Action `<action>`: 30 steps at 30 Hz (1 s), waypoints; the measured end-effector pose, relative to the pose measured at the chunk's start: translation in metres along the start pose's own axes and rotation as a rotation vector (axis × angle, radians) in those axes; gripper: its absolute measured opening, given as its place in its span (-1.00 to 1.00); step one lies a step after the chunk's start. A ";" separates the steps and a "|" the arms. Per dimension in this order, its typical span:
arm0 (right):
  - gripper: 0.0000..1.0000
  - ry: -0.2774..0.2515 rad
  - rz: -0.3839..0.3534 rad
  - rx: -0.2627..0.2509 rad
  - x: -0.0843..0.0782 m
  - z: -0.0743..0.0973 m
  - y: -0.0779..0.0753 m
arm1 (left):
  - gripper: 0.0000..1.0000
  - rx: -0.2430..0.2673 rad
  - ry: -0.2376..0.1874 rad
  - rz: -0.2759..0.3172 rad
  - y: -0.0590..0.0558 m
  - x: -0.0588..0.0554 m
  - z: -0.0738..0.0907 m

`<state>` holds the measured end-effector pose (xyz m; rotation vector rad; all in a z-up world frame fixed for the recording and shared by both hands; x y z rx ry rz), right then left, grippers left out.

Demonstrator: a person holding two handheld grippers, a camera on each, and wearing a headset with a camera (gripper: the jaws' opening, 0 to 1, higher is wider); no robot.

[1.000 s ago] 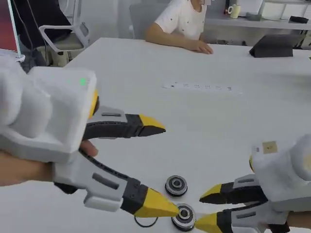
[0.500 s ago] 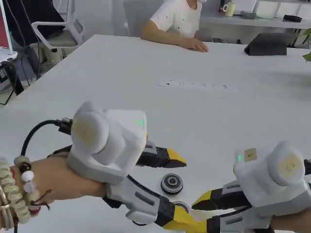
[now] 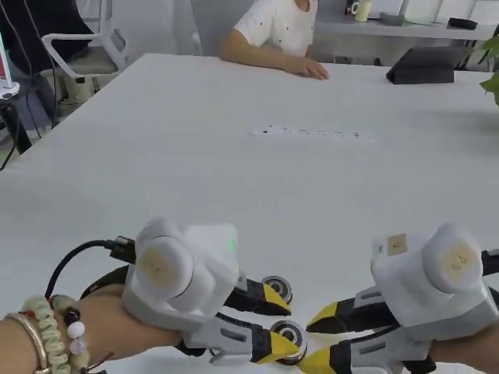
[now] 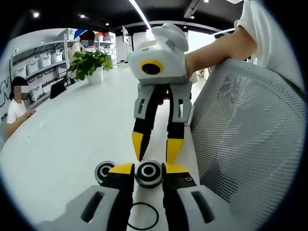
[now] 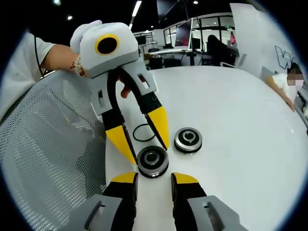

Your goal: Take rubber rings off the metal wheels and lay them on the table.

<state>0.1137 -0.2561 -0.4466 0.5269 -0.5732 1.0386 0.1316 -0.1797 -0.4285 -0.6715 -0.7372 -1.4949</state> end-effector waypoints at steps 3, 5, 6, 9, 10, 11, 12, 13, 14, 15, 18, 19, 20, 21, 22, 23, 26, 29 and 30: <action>-0.50 0.005 0.003 0.005 0.000 -0.001 0.001 | -0.69 0.004 0.020 -0.004 0.000 -0.004 -0.001; -0.51 0.004 0.004 0.008 0.000 -0.002 0.002 | -0.72 0.008 0.008 0.022 0.001 -0.004 0.001; -0.51 0.003 0.006 0.009 0.000 -0.002 0.002 | -0.72 0.008 0.008 0.026 0.002 -0.004 0.001; -0.51 0.003 0.007 0.008 0.001 -0.002 0.002 | -0.76 0.006 0.001 0.031 0.001 -0.004 0.000; -0.51 0.002 0.006 0.008 0.001 -0.002 0.002 | -0.79 0.000 -0.004 0.028 -0.001 -0.004 0.000; -0.51 0.002 0.005 0.008 0.001 -0.002 0.002 | -0.82 -0.006 -0.009 0.024 -0.002 -0.004 0.000; -0.51 0.001 0.005 0.007 0.001 -0.002 0.002 | -0.82 -0.001 -0.011 0.023 -0.002 -0.004 -0.001; -0.52 0.000 0.006 0.007 0.001 -0.002 0.002 | -0.82 0.001 -0.014 0.018 -0.002 -0.004 -0.001; -0.52 -0.001 0.008 0.006 0.001 -0.003 0.002 | -0.83 0.002 -0.015 0.021 -0.002 -0.004 -0.001; -0.53 -0.001 0.009 0.006 0.001 -0.003 0.002 | -0.83 0.003 -0.015 0.026 -0.001 -0.004 -0.002; -0.57 -0.001 0.018 0.002 0.003 -0.005 0.003 | -0.84 0.007 -0.016 0.016 -0.002 -0.004 0.000; -0.59 -0.005 0.021 0.001 0.003 -0.005 0.002 | -0.84 0.006 -0.019 0.020 -0.002 -0.004 0.000; -0.59 -0.005 0.022 -0.002 0.003 -0.005 0.002 | -0.84 0.007 -0.025 0.021 -0.001 -0.005 0.000; -0.60 -0.005 0.018 0.000 0.003 -0.005 0.002 | -0.84 0.007 -0.029 0.023 -0.001 -0.005 0.000; -0.64 -0.007 0.017 -0.004 0.003 -0.004 0.001 | -0.84 0.007 -0.032 0.025 -0.001 -0.005 0.000; -0.67 0.015 0.032 -0.006 0.001 -0.003 0.001 | -0.84 0.008 -0.034 0.026 -0.001 -0.005 0.000; -0.74 0.014 0.043 -0.010 0.001 -0.002 0.001 | -0.85 0.009 -0.033 0.027 -0.001 -0.004 -0.001; -0.81 0.020 0.069 -0.013 0.000 -0.001 0.001 | -0.85 0.011 -0.033 0.026 -0.001 -0.005 -0.001; -0.85 0.024 0.082 -0.016 -0.001 0.000 0.000 | -0.85 0.011 -0.034 0.027 -0.001 -0.005 -0.001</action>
Point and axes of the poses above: the centre of the closed fingertips' face, and the gripper's own axes: z roughly backward along the fingers, y roughly to its left, x roughly out of its top, the point moved 5 cm from there along z, roughly backward along the fingers, and after that the axes turned 4 degrees about y, right-handed, at the moved point
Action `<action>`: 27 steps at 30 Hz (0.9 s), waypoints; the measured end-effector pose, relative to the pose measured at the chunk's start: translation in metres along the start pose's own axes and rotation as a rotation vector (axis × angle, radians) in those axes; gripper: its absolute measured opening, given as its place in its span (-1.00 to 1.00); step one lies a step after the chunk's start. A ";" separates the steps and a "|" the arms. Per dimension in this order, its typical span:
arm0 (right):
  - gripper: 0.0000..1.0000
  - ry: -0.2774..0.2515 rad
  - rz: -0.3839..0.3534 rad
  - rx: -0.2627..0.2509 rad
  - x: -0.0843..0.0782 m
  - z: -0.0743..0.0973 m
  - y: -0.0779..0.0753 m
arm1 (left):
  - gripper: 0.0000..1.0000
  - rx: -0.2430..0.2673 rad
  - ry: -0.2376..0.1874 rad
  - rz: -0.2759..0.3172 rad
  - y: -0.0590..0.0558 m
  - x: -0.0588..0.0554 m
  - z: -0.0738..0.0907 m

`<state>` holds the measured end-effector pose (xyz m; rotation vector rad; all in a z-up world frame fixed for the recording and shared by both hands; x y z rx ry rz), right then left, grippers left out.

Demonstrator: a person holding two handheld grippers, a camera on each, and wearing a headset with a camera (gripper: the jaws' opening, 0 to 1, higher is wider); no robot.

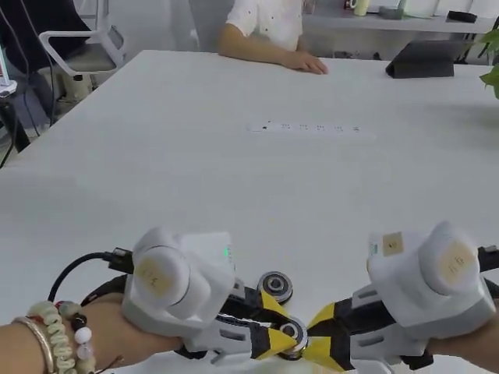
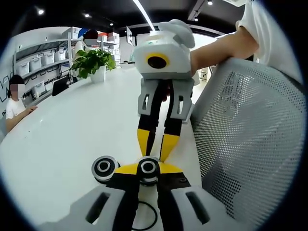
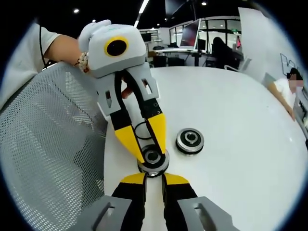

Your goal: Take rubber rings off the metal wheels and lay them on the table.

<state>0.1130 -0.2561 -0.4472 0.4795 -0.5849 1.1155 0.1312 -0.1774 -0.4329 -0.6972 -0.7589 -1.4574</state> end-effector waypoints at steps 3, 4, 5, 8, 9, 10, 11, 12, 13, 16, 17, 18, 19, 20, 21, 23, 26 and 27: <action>-0.98 -0.002 0.031 -0.010 0.000 0.000 -0.001 | -0.85 0.002 -0.002 0.007 0.000 0.000 0.000; -0.98 0.000 0.024 -0.008 0.000 0.000 -0.001 | -0.85 0.003 -0.002 0.009 0.000 0.000 0.000; -0.99 -0.001 0.022 -0.009 0.000 0.000 -0.002 | -0.85 0.004 -0.001 0.009 0.000 0.000 0.000; -1.00 -0.001 0.011 -0.017 0.000 0.000 -0.003 | -0.85 0.007 0.001 0.009 0.000 0.000 0.000; -1.00 0.000 0.004 -0.018 0.000 0.001 -0.003 | -0.85 0.008 0.001 0.008 0.000 0.000 0.000; -1.00 -0.001 -0.010 -0.017 0.000 0.001 -0.003 | -0.85 0.008 0.002 0.007 -0.001 0.000 -0.001; -1.00 -0.002 -0.019 -0.015 0.000 0.001 -0.004 | -0.85 0.008 0.003 0.007 -0.001 0.000 -0.001; -1.00 -0.003 -0.028 -0.014 0.000 0.001 -0.004 | -0.85 0.009 0.003 0.005 -0.001 0.000 -0.001; -1.00 -0.001 -0.042 -0.012 -0.001 0.002 -0.005 | -0.85 0.009 0.003 0.004 0.000 0.000 -0.001; -1.00 -0.008 -0.087 -0.011 -0.001 0.005 -0.006 | -0.85 0.012 0.003 0.004 -0.001 0.000 -0.001; -1.00 -0.013 -0.111 -0.009 -0.001 0.005 -0.007 | -0.85 0.013 0.003 0.006 0.000 0.000 -0.001; -1.00 -0.020 -0.131 -0.013 0.000 0.006 -0.008 | -0.85 0.014 0.005 0.007 -0.001 0.000 -0.001; -1.00 -0.029 -0.151 -0.007 0.000 0.007 -0.009 | -0.85 0.015 0.006 0.007 0.000 0.000 -0.001; -1.00 -0.044 -0.188 -0.001 0.001 0.008 -0.009 | -0.85 0.016 0.006 0.007 -0.001 0.000 -0.001; -1.00 -0.051 -0.234 0.011 0.001 0.009 -0.009 | -0.85 0.016 0.006 0.007 0.000 0.000 -0.001; -1.00 -0.065 -0.286 0.020 0.001 0.010 -0.010 | -0.85 0.016 0.005 0.008 0.000 0.000 -0.001; -1.00 -0.094 -0.370 0.040 0.004 0.013 -0.010 | -0.85 0.015 0.003 0.007 -0.001 -0.001 -0.001; -1.00 -0.084 -0.346 0.029 0.003 0.012 -0.011 | -0.85 0.014 0.001 0.002 -0.001 -0.001 -0.001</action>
Point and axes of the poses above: the centre of the closed fingertips' face, and the gripper's own axes: z roughly backward along the fingers, y roughly to its left, x roughly out of its top, the point moved 5 cm from there along z, roughly backward along the fingers, and after that the axes turned 4 degrees about y, right-handed, at the moved point
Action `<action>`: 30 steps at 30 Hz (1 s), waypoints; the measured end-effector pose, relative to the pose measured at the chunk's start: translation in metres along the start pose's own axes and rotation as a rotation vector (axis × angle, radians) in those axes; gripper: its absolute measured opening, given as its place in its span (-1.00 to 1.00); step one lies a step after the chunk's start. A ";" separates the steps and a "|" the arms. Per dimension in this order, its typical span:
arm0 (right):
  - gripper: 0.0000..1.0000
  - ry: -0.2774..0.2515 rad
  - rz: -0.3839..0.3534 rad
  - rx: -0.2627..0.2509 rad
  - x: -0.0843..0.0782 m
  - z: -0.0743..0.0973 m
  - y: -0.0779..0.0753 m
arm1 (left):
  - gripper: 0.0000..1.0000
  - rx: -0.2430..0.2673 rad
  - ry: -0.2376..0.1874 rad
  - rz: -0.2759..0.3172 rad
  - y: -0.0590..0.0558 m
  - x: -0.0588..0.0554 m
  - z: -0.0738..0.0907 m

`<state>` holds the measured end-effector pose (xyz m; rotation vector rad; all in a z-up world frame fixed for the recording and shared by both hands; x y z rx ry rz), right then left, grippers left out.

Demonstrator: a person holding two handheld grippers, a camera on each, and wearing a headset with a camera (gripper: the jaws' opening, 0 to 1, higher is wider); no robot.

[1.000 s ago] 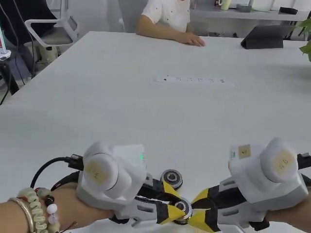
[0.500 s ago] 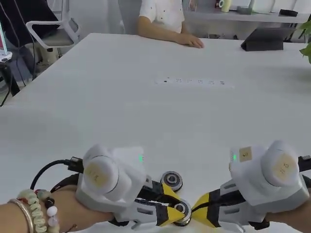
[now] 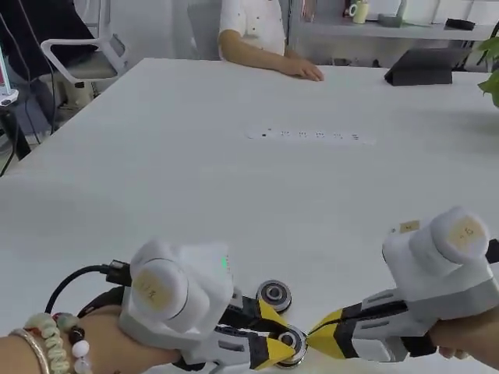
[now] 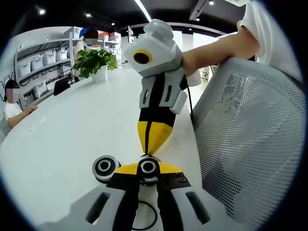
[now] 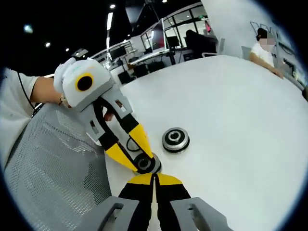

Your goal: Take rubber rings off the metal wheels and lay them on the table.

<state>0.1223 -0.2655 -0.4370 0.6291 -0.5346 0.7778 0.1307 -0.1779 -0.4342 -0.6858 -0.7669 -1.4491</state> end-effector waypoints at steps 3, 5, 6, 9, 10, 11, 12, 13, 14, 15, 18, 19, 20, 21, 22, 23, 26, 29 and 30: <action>-1.00 0.005 0.023 -0.007 0.001 -0.001 0.003 | -0.85 0.001 0.007 -0.013 0.000 0.000 0.000; -1.00 0.000 -0.027 0.003 0.003 -0.002 0.004 | -0.85 0.002 0.008 -0.016 0.000 0.000 0.000; -1.00 0.005 -0.035 -0.003 0.003 -0.002 0.003 | -0.85 0.003 0.007 -0.015 0.000 0.000 0.000; -1.00 0.004 -0.028 -0.003 0.004 -0.002 0.004 | -0.85 0.002 0.005 -0.013 0.001 0.000 0.001; -1.00 0.004 -0.027 -0.002 0.004 -0.002 0.005 | -0.85 0.002 0.005 -0.014 0.001 0.000 0.001; -1.00 0.005 -0.023 -0.003 0.004 -0.002 0.006 | -0.85 0.002 0.004 -0.014 0.001 0.000 0.001; -1.00 0.006 -0.021 -0.003 0.005 -0.002 0.007 | -0.85 0.002 0.005 -0.015 0.001 0.000 0.001; -1.00 0.007 -0.019 -0.003 0.005 -0.002 0.007 | -0.85 0.002 0.005 -0.016 0.001 0.000 0.001; -1.00 0.007 -0.016 -0.003 0.006 -0.002 0.007 | -0.85 0.002 0.005 -0.016 0.001 0.000 0.001; -1.00 0.008 -0.016 -0.003 0.006 -0.002 0.008 | -0.85 0.002 0.005 -0.015 0.001 0.000 0.001; -1.00 0.008 -0.011 -0.003 0.007 -0.002 0.009 | -0.85 0.001 0.004 -0.014 0.000 0.000 0.001; -1.00 0.008 -0.006 -0.002 0.008 -0.002 0.010 | -0.85 0.002 0.004 -0.013 0.000 0.000 0.001; -1.00 0.007 -0.002 -0.001 0.008 -0.002 0.010 | -0.85 0.002 0.004 -0.012 0.000 0.000 0.001; -1.00 0.007 0.002 -0.001 0.008 -0.002 0.011 | -0.85 0.001 0.004 -0.012 0.000 0.000 0.001; -1.00 0.004 0.007 0.002 0.009 -0.002 0.012 | -0.85 0.001 0.004 -0.012 0.000 0.000 0.001; -1.00 0.002 0.010 0.004 0.009 -0.002 0.012 | -0.85 0.001 0.004 -0.013 0.000 0.000 0.001; -1.00 -0.019 0.030 0.024 0.013 -0.003 0.016 | -0.85 0.002 0.003 -0.013 0.000 0.000 0.001; -1.00 -0.062 0.073 0.034 0.020 -0.002 0.020 | -0.85 0.000 0.000 -0.006 0.000 0.000 0.001; -1.00 -0.011 0.112 0.016 0.016 -0.003 0.019 | -0.85 0.001 -0.001 -0.006 0.000 0.000 0.001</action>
Point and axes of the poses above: the centre of the closed fingertips' face, and the gripper's own axes: z roughly backward along the fingers, y roughly to its left, x roughly out of its top, the point moved 5 cm from there along z, roughly backward along the fingers, and after that the axes turned 4 degrees about y, right-handed, at the moved point
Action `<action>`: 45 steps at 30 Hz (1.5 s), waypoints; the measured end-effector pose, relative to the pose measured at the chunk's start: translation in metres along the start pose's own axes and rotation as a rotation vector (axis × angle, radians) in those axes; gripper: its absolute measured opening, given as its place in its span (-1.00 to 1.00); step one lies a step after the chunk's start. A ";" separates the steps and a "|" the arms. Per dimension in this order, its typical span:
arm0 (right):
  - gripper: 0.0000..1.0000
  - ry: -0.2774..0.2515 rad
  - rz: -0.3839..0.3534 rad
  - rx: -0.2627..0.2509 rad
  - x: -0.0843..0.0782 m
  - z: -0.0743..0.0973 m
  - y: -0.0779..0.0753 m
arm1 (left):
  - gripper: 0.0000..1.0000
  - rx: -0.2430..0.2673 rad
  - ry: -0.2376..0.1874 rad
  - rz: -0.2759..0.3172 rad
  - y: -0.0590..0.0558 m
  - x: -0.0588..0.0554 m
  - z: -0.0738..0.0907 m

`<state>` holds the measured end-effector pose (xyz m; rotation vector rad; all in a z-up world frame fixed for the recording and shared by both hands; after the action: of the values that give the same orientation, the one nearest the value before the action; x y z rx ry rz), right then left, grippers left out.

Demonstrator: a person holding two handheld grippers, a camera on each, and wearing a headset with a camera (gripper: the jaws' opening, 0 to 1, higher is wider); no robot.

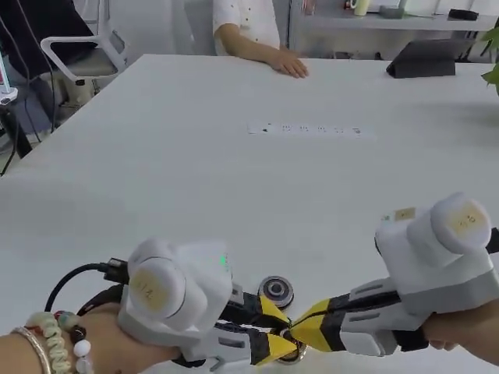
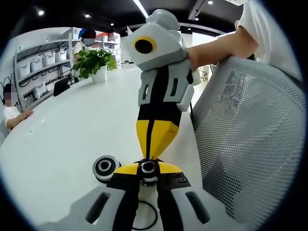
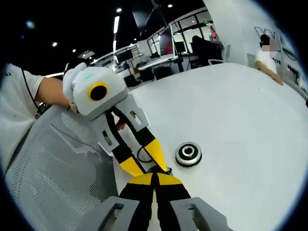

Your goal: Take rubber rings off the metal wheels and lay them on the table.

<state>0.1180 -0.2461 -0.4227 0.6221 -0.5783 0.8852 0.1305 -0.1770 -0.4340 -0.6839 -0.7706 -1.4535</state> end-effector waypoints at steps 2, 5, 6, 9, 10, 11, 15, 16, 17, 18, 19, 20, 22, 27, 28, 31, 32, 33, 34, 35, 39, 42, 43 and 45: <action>-1.00 -0.011 0.066 -0.010 0.001 -0.004 0.003 | -0.85 0.001 -0.005 0.004 0.000 0.000 0.000; -1.00 0.002 0.046 -0.016 -0.001 -0.004 0.000 | -0.85 0.002 -0.011 0.008 0.000 0.000 0.000; -1.00 0.005 0.042 -0.018 -0.002 -0.004 -0.001 | -0.85 0.001 -0.011 0.011 0.000 0.000 0.000; -1.00 0.017 0.024 -0.033 -0.005 -0.003 -0.005 | -0.85 -0.003 -0.008 0.011 0.000 0.000 0.000; -1.00 0.017 0.021 -0.036 -0.006 -0.003 -0.006 | -0.85 -0.006 -0.007 0.010 0.001 0.000 0.000; -1.00 0.018 0.017 -0.039 -0.006 -0.002 -0.007 | -0.85 -0.007 -0.005 0.010 0.001 0.000 0.000; -1.00 0.019 0.011 -0.041 -0.006 -0.002 -0.007 | -0.84 -0.006 0.020 0.003 0.000 0.002 -0.001; -1.00 0.019 0.011 -0.040 -0.006 -0.002 -0.007 | -0.85 -0.008 0.026 0.002 0.000 0.002 -0.001; -1.00 0.019 0.011 -0.041 -0.006 -0.002 -0.007 | -0.85 -0.010 0.030 -0.001 0.000 0.002 0.000; -1.00 0.018 0.009 -0.042 -0.006 -0.001 -0.008 | -0.85 -0.014 0.034 -0.004 0.000 0.002 0.000; -1.00 0.018 0.007 -0.042 -0.006 -0.001 -0.008 | -0.85 -0.018 0.042 -0.004 0.001 0.002 0.002; -1.00 0.017 0.004 -0.044 -0.006 0.000 -0.008 | -0.84 -0.022 0.046 -0.005 0.002 0.002 0.003; -1.00 0.016 0.001 -0.046 -0.006 0.000 -0.009 | -0.84 -0.028 0.042 0.003 0.003 0.002 0.008; -1.00 0.004 -0.032 -0.046 -0.005 0.002 -0.010 | -0.68 -0.053 -0.004 0.093 0.004 0.016 0.020; -1.00 0.003 -0.035 -0.047 -0.005 0.003 -0.010 | -0.62 -0.050 -0.011 0.077 0.004 0.019 0.022; -1.00 0.003 -0.036 -0.048 -0.005 0.004 -0.010 | -0.48 -0.035 -0.006 0.025 0.005 0.029 0.030; -1.00 0.002 -0.036 -0.049 -0.005 0.004 -0.009 | -0.45 -0.030 -0.007 0.013 0.006 0.031 0.033; -1.00 0.001 -0.038 -0.049 -0.005 0.005 -0.009 | -0.40 -0.025 -0.011 0.003 0.007 0.034 0.036; -1.00 -0.001 -0.041 -0.048 -0.005 0.005 -0.009 | -0.35 -0.019 -0.015 -0.005 0.007 0.038 0.041; -1.00 -0.003 -0.041 -0.048 -0.005 0.006 -0.009 | -0.27 -0.013 -0.021 -0.019 0.008 0.041 0.046; -1.00 -0.013 -0.048 -0.045 -0.003 0.008 -0.008 | -0.08 0.007 -0.032 -0.040 0.011 0.049 0.061; -1.00 -0.020 -0.051 -0.044 -0.002 0.009 -0.008 | 0.03 0.025 -0.039 -0.052 0.011 0.052 0.074; -1.00 -0.023 -0.052 -0.043 -0.001 0.010 -0.008 | 0.05 0.030 -0.041 -0.055 0.011 0.052 0.077; -1.00 -0.025 -0.053 -0.044 -0.001 0.011 -0.008 | 0.09 0.044 -0.039 -0.058 0.012 0.052 0.086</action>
<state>0.1220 -0.2581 -0.4182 0.6065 -0.5998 0.8141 0.1366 -0.1388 -0.3409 -0.6627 -0.8571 -1.4752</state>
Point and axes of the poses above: the centre of the closed fingertips' face, and the gripper's own axes: z roughly backward along the fingers, y roughly to its left, x roughly out of its top, the point moved 5 cm from there along z, roughly backward along the fingers, and after that the axes turned 4 degrees about y, right-handed, at the moved point
